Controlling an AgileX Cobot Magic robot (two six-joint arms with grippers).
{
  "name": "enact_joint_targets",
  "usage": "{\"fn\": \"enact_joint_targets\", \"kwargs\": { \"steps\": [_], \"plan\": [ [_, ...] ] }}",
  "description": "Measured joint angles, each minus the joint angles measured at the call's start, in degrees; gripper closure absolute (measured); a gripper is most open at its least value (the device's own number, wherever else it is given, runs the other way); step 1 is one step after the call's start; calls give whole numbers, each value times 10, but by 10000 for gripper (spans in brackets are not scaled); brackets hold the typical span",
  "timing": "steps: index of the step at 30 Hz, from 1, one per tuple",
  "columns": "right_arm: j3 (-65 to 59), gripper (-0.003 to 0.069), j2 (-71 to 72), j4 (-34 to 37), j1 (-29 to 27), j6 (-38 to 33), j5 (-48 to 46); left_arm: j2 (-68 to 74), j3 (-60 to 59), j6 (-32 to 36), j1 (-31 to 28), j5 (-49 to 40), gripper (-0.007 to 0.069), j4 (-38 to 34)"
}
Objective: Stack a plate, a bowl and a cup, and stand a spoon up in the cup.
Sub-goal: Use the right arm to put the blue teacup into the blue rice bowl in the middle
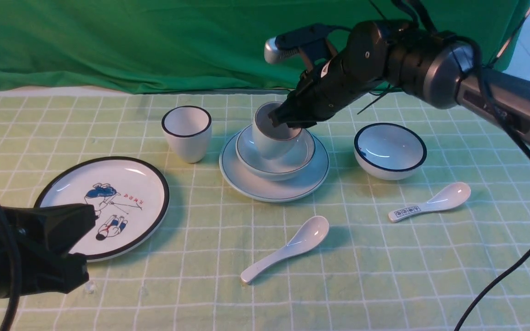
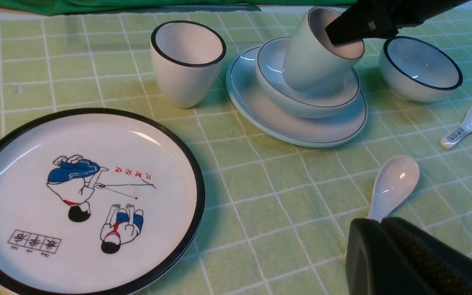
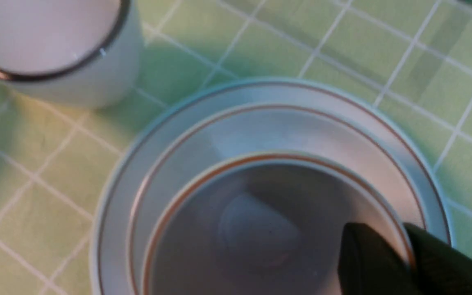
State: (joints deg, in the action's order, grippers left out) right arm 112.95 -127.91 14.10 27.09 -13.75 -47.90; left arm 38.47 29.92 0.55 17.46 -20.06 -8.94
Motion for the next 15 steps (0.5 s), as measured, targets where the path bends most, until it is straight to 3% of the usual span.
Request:
{"fn": "enact_joint_targets", "kwargs": {
  "steps": [9, 15],
  "plan": [
    [5, 559, -4, -16, 0, 1, -39, 0, 0, -5, 0, 0, 615, 1],
    [6, 432, -4, -15, 0, 1, -41, 0, 0, -5, 0, 0, 615, 1]
  ]
}}
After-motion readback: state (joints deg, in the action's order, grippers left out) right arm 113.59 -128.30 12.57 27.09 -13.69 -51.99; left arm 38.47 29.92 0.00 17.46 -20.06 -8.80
